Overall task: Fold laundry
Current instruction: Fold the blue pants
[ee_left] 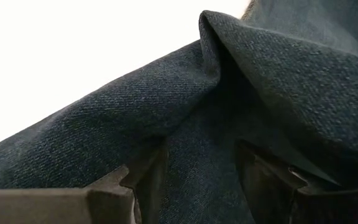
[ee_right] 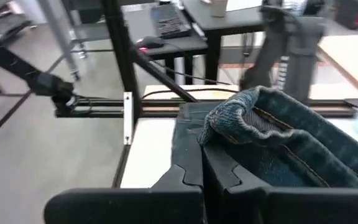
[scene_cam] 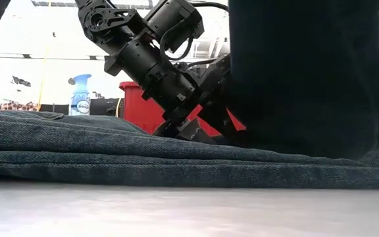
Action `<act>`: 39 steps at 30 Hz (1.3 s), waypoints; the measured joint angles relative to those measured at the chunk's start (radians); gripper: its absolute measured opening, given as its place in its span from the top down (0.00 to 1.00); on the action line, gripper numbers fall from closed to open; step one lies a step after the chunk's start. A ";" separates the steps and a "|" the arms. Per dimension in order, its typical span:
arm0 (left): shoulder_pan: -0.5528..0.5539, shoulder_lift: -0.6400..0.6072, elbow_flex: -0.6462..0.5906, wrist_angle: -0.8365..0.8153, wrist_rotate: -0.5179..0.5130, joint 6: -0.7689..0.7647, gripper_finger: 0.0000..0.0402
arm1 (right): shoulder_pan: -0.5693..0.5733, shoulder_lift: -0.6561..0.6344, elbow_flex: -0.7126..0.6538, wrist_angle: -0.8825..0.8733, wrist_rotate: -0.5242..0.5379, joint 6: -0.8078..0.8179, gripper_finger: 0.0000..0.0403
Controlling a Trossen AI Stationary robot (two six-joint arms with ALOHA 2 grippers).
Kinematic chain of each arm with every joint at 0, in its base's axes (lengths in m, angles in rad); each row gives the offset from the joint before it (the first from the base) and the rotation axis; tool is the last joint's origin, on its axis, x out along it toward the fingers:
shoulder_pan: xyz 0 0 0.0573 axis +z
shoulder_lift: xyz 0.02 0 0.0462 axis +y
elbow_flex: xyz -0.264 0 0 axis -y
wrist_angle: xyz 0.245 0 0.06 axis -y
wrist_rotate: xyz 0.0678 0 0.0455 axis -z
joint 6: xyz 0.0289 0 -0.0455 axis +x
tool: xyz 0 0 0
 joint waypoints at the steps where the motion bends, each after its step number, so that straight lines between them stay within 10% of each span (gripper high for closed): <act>1: 0.000 0.000 0.000 0.000 0.000 0.000 0.54 | -0.018 0.011 0.000 0.013 -0.033 -0.003 0.96; 14: 0.000 0.001 0.000 0.000 -0.020 -0.003 0.54 | -0.197 0.130 0.000 0.080 -0.520 -0.067 0.83; 26: 0.002 0.001 0.000 0.003 -0.043 -0.001 0.55 | -0.254 0.120 0.000 0.100 -0.528 -0.237 0.58; 39: 0.008 -0.204 -0.002 -0.154 0.021 0.227 0.54 | -0.117 0.027 0.000 -0.645 -0.497 -0.105 0.45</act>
